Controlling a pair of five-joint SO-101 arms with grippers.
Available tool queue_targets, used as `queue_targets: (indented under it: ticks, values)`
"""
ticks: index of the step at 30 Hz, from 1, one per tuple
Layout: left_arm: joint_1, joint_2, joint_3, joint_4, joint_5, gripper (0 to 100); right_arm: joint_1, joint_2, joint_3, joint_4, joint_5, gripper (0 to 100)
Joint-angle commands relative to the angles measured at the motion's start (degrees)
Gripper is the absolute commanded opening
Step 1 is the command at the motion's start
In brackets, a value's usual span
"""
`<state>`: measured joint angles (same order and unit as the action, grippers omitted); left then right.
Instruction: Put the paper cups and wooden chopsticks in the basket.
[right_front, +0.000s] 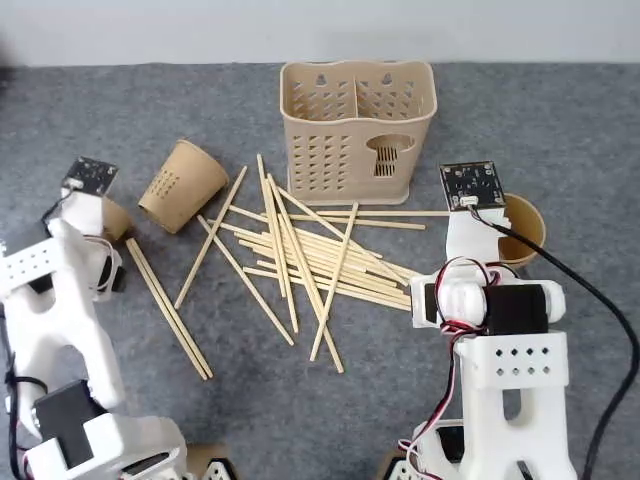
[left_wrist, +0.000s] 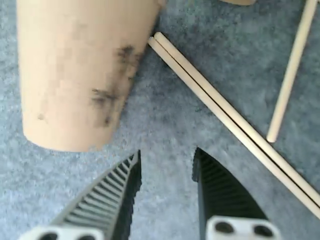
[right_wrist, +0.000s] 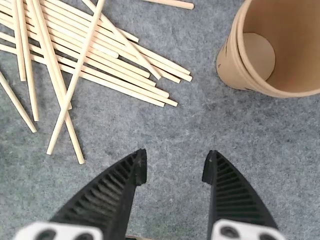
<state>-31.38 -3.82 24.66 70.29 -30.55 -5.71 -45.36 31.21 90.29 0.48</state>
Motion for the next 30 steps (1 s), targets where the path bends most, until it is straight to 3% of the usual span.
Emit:
queue_targets:
  ticks: [1, 6, 15, 19, 30]
  values:
    - [1.4, -0.5, -8.3, 8.3, -0.4, 17, 0.0, -1.6, -0.2, -1.0, -0.6, 20.1]
    - [1.5, -0.1, -19.5, 9.1, 8.4, 17, 0.0, -1.5, -0.2, -1.0, -0.6, 20.1]
    - [1.6, 2.2, -26.1, -3.8, 16.1, 20, -0.4, -1.3, -0.2, -1.0, -0.6, 20.1]
    - [1.3, 9.0, -28.4, -5.6, 19.5, 28, -0.4, -1.3, -0.2, -1.0, -0.6, 20.1]
    - [-2.7, 30.4, -50.3, -5.9, 21.8, 28, -0.4, -1.3, 3.5, -4.8, -0.5, 20.1]
